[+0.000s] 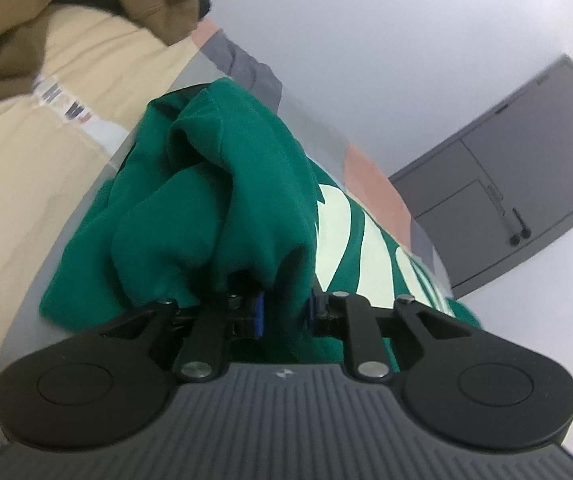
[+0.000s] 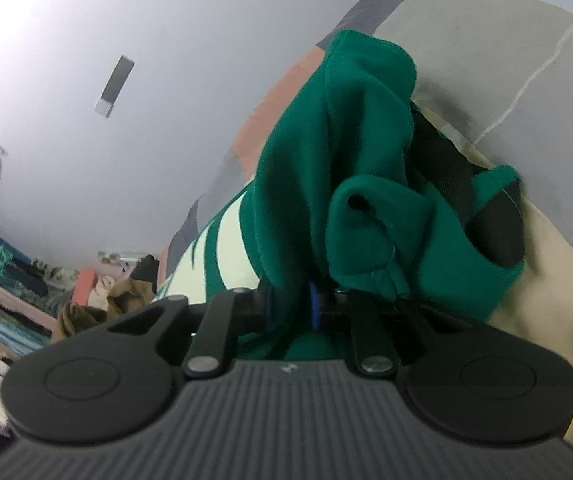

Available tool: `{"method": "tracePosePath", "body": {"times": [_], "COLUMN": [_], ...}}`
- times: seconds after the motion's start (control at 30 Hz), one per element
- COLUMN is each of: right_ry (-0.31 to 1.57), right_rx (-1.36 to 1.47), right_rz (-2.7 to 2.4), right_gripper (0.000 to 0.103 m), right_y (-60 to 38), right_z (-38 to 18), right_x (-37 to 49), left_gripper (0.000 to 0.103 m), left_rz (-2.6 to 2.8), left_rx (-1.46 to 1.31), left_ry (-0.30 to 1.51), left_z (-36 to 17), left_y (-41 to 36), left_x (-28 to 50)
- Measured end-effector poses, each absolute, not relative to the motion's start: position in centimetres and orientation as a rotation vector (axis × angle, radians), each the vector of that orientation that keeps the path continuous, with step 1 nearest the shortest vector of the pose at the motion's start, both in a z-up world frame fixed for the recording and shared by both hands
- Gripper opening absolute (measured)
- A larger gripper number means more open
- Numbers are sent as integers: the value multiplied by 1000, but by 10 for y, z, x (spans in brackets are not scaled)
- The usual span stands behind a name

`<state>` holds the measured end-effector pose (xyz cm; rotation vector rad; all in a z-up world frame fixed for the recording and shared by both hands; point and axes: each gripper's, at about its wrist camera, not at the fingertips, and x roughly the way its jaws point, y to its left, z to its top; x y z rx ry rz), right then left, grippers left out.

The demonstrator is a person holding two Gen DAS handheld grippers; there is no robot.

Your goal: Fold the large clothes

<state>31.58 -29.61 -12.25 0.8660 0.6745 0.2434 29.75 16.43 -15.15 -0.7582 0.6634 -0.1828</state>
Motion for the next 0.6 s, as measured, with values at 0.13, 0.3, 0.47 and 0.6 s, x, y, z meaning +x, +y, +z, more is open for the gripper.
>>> {"method": "tracePosePath", "body": {"times": [0.13,0.3,0.47,0.6], "right_ry": [665,670,771,714], "right_rx": [937,1083,1224,1288], "right_rz": [235,272,205,155], "right_gripper": [33,97,97,99], "right_y": [-294,-280,-269,-266], "right_z": [-114,-119,-156,-175], "right_x": [295,265,276,300], "left_gripper": [67,97,102,103], "left_rz": [-166,-209,-170,-131], "left_rx": [-870,-1085,-1187,-1249], "left_ry": [690,732,764,784], "left_z": [-148,-157,-174,-192], "left_y": [169,169,169,171], "left_x": [279,260,254,257]}}
